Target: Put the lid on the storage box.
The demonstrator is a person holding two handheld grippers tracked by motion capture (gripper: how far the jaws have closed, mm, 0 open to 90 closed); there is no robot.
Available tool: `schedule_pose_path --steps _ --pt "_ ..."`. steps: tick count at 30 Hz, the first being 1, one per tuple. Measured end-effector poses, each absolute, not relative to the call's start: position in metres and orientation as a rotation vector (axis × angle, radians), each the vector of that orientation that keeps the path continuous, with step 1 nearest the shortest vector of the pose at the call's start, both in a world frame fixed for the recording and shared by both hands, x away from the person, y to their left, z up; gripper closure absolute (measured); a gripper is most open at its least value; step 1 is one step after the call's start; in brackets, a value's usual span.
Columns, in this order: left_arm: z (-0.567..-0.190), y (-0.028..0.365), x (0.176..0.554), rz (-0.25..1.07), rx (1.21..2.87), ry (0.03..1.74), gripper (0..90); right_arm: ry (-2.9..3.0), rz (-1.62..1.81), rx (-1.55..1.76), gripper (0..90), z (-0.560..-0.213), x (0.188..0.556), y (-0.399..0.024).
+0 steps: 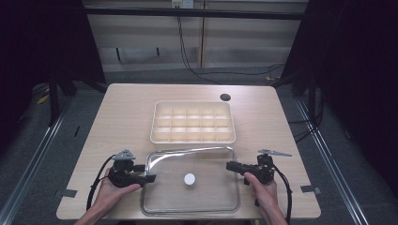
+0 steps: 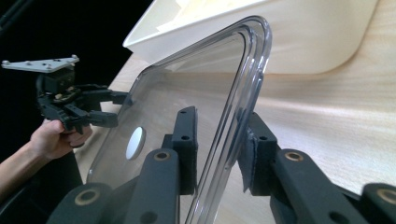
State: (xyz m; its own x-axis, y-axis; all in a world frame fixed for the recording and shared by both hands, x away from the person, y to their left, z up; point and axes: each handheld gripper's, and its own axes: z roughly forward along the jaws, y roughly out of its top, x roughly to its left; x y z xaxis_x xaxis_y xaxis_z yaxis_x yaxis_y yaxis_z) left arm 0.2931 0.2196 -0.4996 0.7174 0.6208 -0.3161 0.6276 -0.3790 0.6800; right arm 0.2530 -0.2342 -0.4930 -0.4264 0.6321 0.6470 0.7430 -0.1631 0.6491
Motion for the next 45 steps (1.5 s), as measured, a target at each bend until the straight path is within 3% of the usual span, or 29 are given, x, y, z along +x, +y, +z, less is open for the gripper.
schedule_pose_path --steps 2,9,17,32,45 --pt "-0.5 0.219 0.294 -0.028 2.072 0.954 29.0 -1.971 -1.673 -1.611 71.0 -0.491 0.252 -0.234" --pt "-0.501 0.22 0.298 -0.111 2.039 0.975 38.2 -1.978 -1.649 -1.63 71.0 -0.49 0.252 -0.236" --pt "-0.492 0.225 0.296 -0.099 1.996 0.951 47.7 -2.003 -1.622 -1.666 68.8 -0.49 0.253 -0.235" --pt "-0.478 0.225 0.292 -0.043 1.991 0.909 53.1 -2.149 -1.555 -1.707 60.6 -0.483 0.254 -0.227" --pt "-0.458 0.226 0.29 -0.002 1.975 0.865 60.0 -2.119 -1.636 -1.71 63.4 -0.468 0.257 -0.23"
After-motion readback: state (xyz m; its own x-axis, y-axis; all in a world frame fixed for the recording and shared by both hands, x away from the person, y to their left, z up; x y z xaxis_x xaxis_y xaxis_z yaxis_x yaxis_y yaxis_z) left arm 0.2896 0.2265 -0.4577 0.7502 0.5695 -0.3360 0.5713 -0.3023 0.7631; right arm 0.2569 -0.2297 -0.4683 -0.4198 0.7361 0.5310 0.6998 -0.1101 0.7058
